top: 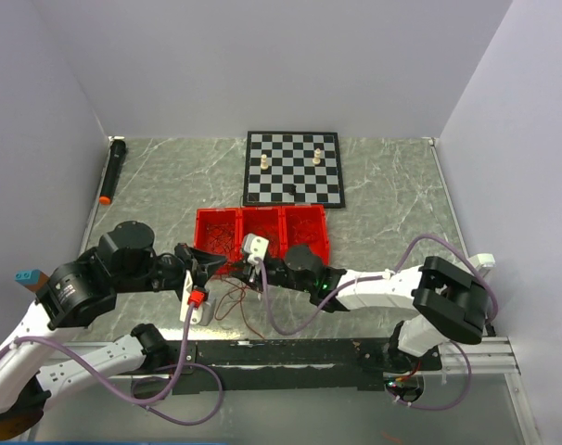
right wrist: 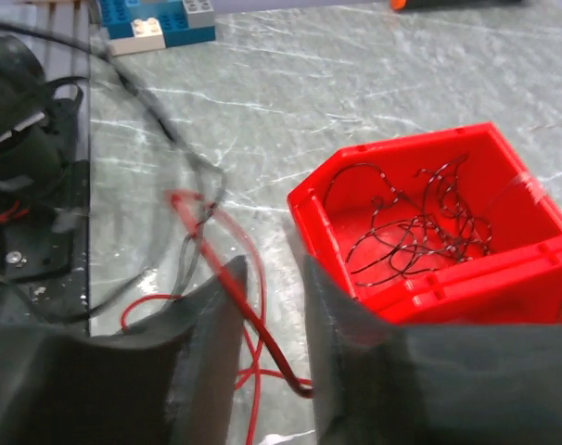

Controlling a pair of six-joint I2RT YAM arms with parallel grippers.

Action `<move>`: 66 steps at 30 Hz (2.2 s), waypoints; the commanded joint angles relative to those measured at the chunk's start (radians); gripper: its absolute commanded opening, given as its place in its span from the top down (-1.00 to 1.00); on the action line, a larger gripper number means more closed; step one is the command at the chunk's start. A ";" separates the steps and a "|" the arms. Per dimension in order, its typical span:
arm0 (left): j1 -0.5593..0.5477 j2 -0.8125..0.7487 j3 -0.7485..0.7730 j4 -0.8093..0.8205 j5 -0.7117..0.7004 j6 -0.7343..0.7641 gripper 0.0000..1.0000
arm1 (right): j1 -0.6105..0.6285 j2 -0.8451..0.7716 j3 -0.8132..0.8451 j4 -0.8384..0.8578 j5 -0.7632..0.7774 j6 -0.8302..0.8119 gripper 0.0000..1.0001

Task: Untangle the cables

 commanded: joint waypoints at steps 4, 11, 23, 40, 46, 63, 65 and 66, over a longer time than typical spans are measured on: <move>-0.001 -0.049 -0.033 0.250 -0.100 -0.046 0.99 | 0.005 -0.068 -0.048 -0.035 0.021 0.034 0.59; -0.001 -0.111 -0.153 0.613 -0.288 -0.126 0.99 | 0.031 -0.185 -0.177 -0.068 0.125 0.082 0.47; -0.002 -0.030 -0.150 1.013 -0.670 -0.171 0.99 | 0.031 -0.350 -0.223 -0.263 0.157 0.207 0.82; 0.001 0.133 0.079 1.281 -0.730 0.010 0.98 | 0.043 -0.528 -0.331 -0.504 0.200 0.351 0.92; 0.001 0.158 0.122 1.089 -0.722 -0.091 0.98 | 0.046 -0.596 -0.325 -0.518 0.256 0.339 0.97; 0.287 0.294 -0.202 0.676 -0.480 -0.632 0.99 | 0.046 -0.820 -0.026 -0.667 0.398 0.079 1.00; 0.347 0.371 -0.167 0.634 -0.437 -0.658 0.98 | 0.045 -0.818 0.010 -0.662 0.418 0.037 1.00; 0.364 0.400 -0.159 0.619 -0.420 -0.663 0.98 | 0.045 -0.814 0.033 -0.656 0.429 0.014 1.00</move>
